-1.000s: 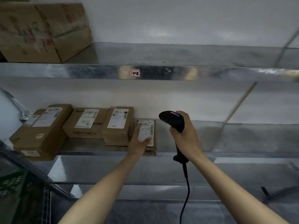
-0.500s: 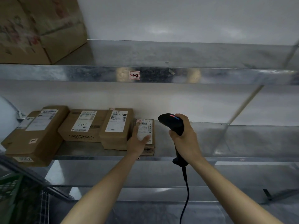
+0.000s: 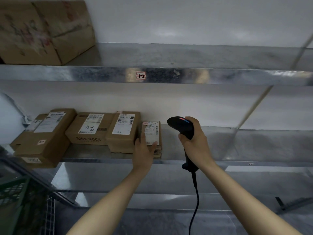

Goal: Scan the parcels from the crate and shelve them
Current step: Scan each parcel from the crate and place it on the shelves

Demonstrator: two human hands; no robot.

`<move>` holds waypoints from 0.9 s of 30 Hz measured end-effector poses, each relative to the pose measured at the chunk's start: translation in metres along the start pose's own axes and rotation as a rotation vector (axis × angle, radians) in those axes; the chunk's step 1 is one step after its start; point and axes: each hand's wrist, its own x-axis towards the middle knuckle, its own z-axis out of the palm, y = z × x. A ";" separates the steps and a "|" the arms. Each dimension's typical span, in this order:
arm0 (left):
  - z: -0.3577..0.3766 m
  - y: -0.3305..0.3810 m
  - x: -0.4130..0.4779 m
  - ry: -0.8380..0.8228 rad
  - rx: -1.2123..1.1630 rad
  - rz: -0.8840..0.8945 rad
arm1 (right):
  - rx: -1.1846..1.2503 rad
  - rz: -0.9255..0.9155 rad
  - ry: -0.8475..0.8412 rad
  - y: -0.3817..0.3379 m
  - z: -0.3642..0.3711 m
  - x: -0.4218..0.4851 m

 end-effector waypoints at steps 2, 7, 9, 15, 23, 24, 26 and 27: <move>0.005 -0.003 -0.016 -0.011 0.148 0.023 | 0.003 -0.010 -0.004 -0.003 -0.001 -0.003; 0.013 -0.015 -0.031 -0.043 0.411 0.161 | 0.001 -0.019 0.004 -0.009 -0.004 -0.006; 0.016 -0.019 -0.036 -0.050 0.455 0.211 | 0.001 -0.015 0.003 -0.009 -0.004 -0.008; 0.023 -0.034 -0.035 -0.109 0.562 0.240 | 0.000 0.012 0.002 -0.005 -0.002 -0.010; 0.024 -0.033 0.000 -0.175 0.687 0.206 | -0.005 0.034 0.022 -0.001 0.001 -0.003; 0.024 -0.033 0.004 -0.180 0.699 0.204 | -0.004 0.035 0.023 -0.001 0.001 -0.001; 0.024 -0.032 0.009 -0.187 0.704 0.194 | 0.001 0.038 0.023 0.000 0.001 0.001; 0.024 -0.031 0.012 -0.190 0.699 0.191 | 0.004 0.038 0.025 0.000 0.001 0.002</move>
